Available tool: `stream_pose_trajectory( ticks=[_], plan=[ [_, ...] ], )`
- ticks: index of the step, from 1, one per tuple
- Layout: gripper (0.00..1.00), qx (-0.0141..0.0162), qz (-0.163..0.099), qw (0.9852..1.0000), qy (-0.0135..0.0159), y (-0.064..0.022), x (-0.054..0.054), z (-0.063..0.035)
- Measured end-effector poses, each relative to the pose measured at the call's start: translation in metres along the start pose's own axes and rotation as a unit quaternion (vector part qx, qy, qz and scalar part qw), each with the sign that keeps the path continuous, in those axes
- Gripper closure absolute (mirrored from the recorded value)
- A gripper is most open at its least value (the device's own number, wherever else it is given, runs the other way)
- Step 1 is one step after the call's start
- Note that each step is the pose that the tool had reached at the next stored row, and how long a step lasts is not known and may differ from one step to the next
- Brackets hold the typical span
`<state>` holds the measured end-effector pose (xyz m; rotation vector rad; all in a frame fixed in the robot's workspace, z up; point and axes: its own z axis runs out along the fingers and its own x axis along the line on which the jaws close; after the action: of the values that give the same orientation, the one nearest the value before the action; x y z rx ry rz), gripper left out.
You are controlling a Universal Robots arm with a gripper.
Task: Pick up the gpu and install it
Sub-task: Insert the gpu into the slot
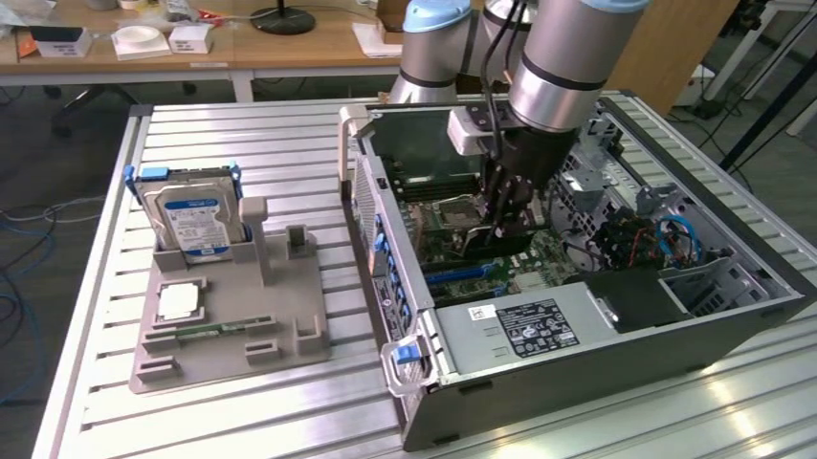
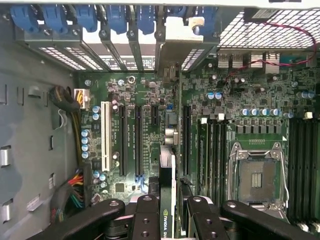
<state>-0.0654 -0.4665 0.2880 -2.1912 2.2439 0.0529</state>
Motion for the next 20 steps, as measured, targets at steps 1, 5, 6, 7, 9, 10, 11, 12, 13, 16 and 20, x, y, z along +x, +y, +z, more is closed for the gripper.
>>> stream_pose_trajectory(
  ticks=[1,5,6,7,9,10,11,12,13,16,20],
  plan=[
    [0.74,0.0000,0.000,1.0000,0.0000,0.0004,0.000,0.0014],
    [0.74,0.0000,0.000,1.0000,0.0002,0.0030,0.000,0.0054],
    [0.74,0.0000,0.000,1.0000,0.0002,0.0039,0.000,0.0061],
    [0.74,0.0000,0.000,1.0000,0.0002,0.0049,0.000,0.0068],
    [0.74,0.0000,0.000,1.0000,0.0002,0.0072,0.000,0.0084],
    [0.74,0.0000,0.000,1.0000,0.0002,0.0081,0.000,0.0091],
    [0.74,0.0000,0.000,1.0000,0.0003,0.0090,0.000,0.0096],
    [0.74,0.0000,0.000,1.0000,0.0002,0.0097,0.000,0.0101],
    [0.74,0.0000,0.000,1.0000,0.0002,0.0102,0.000,0.0107],
    [0.74,0.0000,0.000,1.0000,0.0003,0.0113,0.000,0.0121],
    [0.74,0.0000,0.000,1.0000,0.0002,0.0113,0.000,0.0122]
  ],
)
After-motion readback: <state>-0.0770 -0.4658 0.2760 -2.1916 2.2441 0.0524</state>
